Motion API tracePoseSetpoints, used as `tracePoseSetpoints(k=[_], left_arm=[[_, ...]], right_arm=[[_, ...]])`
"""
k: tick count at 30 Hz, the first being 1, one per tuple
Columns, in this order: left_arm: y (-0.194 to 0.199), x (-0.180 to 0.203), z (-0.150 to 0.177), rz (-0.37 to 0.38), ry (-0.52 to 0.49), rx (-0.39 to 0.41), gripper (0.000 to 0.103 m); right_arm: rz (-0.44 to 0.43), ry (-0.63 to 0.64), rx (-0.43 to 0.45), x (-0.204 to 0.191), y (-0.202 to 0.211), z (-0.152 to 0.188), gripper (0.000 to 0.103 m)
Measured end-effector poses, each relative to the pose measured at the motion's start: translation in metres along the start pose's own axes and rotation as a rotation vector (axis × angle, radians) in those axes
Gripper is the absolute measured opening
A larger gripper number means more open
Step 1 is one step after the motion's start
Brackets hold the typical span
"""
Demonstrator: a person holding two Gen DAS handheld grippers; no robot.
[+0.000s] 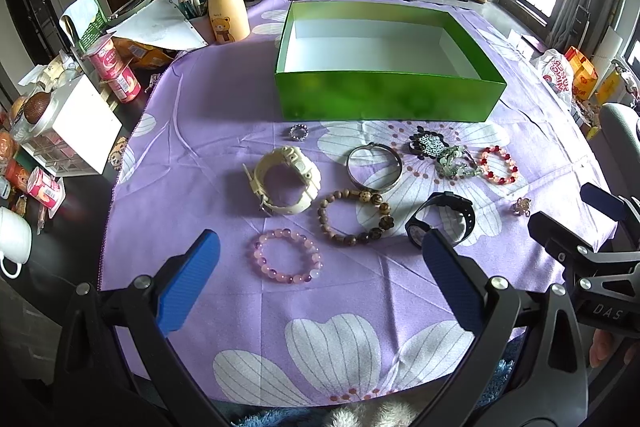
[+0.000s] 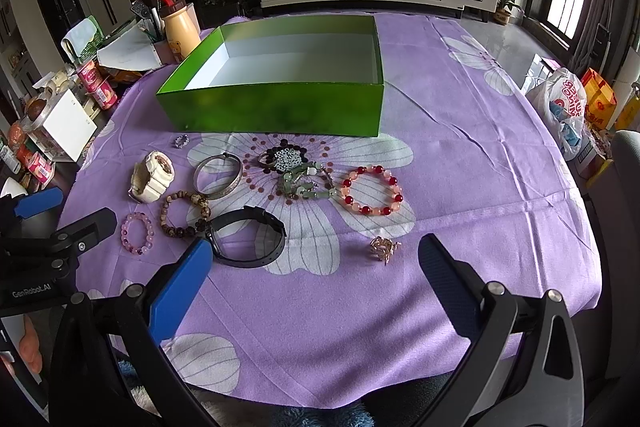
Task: Organize jewelry
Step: 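Grasp the pink bead bracelet with the left tool while the right tool grasps the gold charm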
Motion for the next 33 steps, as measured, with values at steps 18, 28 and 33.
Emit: tracePoseSetpoints(k=[18, 28, 33], left_arm=[[-0.016, -0.051, 0.018, 0.082, 0.075, 0.070, 0.101], [-0.037, -0.050, 0.043, 0.068, -0.013, 0.080, 0.100], [-0.045, -0.038, 0.042, 0.099, -0.051, 0.080, 0.087]], right_arm=[[0.016, -0.006, 0.011, 0.062, -0.015, 0.029, 0.101], [-0.012, 0.033, -0.017, 0.061, -0.053, 0.051, 0.070], [0.000, 0.057, -0.008, 0.056, -0.067, 0.046, 0.059]])
Point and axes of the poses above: each gripper's, at about its wrist camera, not at the fingertips, and y roughly against the way its jaws point, x to its right, z to its underside, the point moved 3 cm from there along -y, roughly the way its jaws point, and after that the axes turned 1 degree about x, right-handed, at the moved point
